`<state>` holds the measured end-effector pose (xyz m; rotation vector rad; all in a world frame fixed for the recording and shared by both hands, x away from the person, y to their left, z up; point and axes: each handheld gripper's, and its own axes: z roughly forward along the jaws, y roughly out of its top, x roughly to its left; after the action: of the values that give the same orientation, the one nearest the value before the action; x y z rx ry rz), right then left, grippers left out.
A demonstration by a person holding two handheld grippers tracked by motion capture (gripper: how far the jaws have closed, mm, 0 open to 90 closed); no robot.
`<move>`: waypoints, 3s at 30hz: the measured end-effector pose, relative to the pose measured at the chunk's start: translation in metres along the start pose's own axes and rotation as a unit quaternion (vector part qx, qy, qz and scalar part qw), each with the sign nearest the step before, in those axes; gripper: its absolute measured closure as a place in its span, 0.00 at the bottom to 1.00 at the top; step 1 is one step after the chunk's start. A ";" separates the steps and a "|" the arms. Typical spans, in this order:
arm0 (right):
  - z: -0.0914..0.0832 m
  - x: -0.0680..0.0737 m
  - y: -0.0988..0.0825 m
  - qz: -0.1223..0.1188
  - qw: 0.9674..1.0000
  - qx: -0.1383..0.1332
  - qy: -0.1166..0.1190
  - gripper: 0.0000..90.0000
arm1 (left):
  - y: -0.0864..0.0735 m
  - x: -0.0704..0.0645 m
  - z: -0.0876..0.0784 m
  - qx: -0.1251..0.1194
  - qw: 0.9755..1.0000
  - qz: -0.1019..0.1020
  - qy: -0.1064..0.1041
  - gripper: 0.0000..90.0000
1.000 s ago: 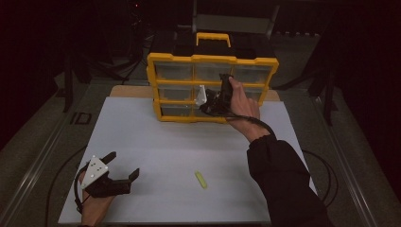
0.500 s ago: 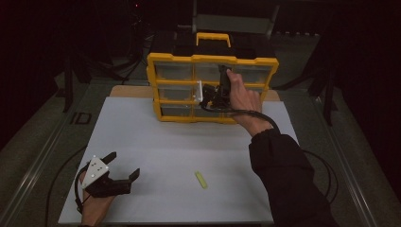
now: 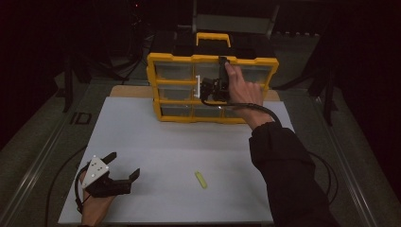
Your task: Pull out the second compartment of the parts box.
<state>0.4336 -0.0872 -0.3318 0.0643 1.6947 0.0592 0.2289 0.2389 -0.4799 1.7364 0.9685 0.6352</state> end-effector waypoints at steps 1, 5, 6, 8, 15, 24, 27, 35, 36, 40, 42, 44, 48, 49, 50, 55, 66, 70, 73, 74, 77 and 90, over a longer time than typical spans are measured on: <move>0.000 0.000 0.000 -0.001 1.000 -0.001 -0.005 0.17 | 0.000 0.000 0.000 0.000 1.000 -0.001 0.000 0.00; 0.001 -0.001 0.001 -0.007 1.000 0.005 -0.021 0.25 | 0.000 0.000 0.000 0.000 1.000 -0.001 0.000 0.00; 0.002 0.000 0.001 -0.007 1.000 0.003 -0.025 0.27 | 0.000 0.000 0.000 0.001 1.000 0.000 0.000 0.00; 0.002 0.001 0.000 -0.011 0.999 0.003 -0.032 0.31 | 0.000 0.000 0.000 0.001 1.000 -0.001 0.000 0.00; 0.002 0.004 0.002 -0.035 0.997 -0.004 -0.074 0.47 | 0.000 0.000 0.000 0.002 1.000 0.000 0.000 0.00; 0.004 0.007 0.001 -0.047 0.995 -0.005 -0.090 0.54 | 0.000 0.000 -0.001 0.003 1.000 -0.002 0.001 0.00; 0.003 0.007 -0.001 -0.043 0.995 -0.001 -0.093 0.55 | 0.000 0.000 -0.001 0.003 1.000 -0.001 0.001 0.00; 0.003 0.007 -0.006 -0.052 0.993 0.001 -0.104 0.59 | 0.000 0.000 0.000 0.005 1.000 0.000 0.001 0.00; 0.003 0.007 -0.006 -0.054 0.993 0.002 -0.105 0.59 | 0.000 0.000 0.000 0.005 1.000 0.000 0.001 0.00; 0.003 0.006 -0.007 -0.049 0.993 0.002 -0.106 0.60 | -0.001 0.000 0.001 0.005 1.000 -0.001 0.000 0.00; 0.003 0.006 -0.008 -0.050 0.993 0.001 -0.106 0.60 | -0.001 0.000 0.001 0.006 1.000 -0.001 0.000 0.00; 0.003 0.006 -0.008 -0.049 0.993 0.002 -0.106 0.61 | -0.001 0.000 0.001 0.006 1.000 -0.001 0.001 0.00; 0.002 0.006 -0.008 -0.046 0.993 0.000 -0.108 0.61 | -0.001 0.000 0.001 0.007 1.000 -0.001 0.001 0.00; 0.001 0.006 -0.008 -0.045 0.993 0.001 -0.107 0.61 | -0.001 0.000 0.001 0.007 1.000 -0.001 0.000 0.00; 0.000 0.006 -0.008 -0.046 0.993 0.000 -0.105 0.61 | -0.001 0.000 0.001 0.008 1.000 -0.001 0.000 0.00; -0.004 0.006 -0.009 -0.047 0.994 -0.004 -0.103 0.63 | -0.001 -0.001 0.002 0.009 1.000 -0.001 0.000 0.00; -0.009 0.005 -0.009 -0.054 0.996 -0.007 -0.077 0.75 | -0.001 -0.001 0.003 0.011 1.000 0.000 -0.002 0.00; -0.010 0.005 -0.009 -0.055 0.996 -0.005 -0.070 0.79 | -0.001 -0.001 0.003 0.012 1.000 0.001 -0.002 0.00; -0.011 0.005 -0.009 -0.057 0.996 -0.005 -0.065 0.81 | -0.001 -0.001 0.003 0.012 1.000 0.001 -0.002 0.00; -0.011 0.005 -0.009 -0.057 0.996 -0.004 -0.063 0.82 | -0.001 -0.001 0.003 0.012 1.000 0.001 -0.002 0.00; -0.011 0.005 -0.009 -0.056 0.997 -0.004 -0.060 0.83 | -0.001 -0.001 0.002 0.012 1.000 0.000 -0.001 0.00; -0.010 0.004 -0.008 -0.059 0.997 0.000 -0.050 0.87 | -0.001 -0.001 0.002 0.012 1.000 0.000 -0.001 0.00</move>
<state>0.4231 -0.0954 -0.3351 -0.0322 1.5955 -0.0311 0.2298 0.2370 -0.4816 1.7586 0.9775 0.6243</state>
